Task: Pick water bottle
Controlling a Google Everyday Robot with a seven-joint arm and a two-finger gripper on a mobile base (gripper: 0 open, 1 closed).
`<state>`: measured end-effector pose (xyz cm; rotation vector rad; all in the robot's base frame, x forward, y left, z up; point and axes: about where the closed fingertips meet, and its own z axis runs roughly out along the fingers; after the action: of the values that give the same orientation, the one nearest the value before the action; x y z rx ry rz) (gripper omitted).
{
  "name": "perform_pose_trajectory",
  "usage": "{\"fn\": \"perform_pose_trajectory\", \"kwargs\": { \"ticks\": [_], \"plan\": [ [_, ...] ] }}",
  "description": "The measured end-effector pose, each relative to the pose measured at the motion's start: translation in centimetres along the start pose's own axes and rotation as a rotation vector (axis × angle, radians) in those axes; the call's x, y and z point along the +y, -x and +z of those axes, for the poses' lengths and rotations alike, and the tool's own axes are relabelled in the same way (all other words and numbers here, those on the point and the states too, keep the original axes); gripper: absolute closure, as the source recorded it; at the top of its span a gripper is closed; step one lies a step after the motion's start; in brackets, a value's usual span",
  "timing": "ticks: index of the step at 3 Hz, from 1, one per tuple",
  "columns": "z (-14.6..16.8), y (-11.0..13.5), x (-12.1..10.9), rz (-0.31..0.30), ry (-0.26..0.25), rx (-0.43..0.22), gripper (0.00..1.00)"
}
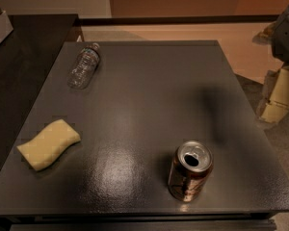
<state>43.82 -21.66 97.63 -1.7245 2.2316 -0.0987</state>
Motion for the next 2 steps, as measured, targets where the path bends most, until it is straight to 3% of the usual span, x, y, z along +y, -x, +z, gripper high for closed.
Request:
{"fn": "perform_pose_trajectory", "kwargs": {
  "ticks": [1, 2],
  "plan": [
    [0.0, 0.0, 0.0, 0.0, 0.0, 0.0, 0.0],
    [1.1, 2.2, -1.0, -0.03, -0.002, -0.025, 0.0]
  ]
}}
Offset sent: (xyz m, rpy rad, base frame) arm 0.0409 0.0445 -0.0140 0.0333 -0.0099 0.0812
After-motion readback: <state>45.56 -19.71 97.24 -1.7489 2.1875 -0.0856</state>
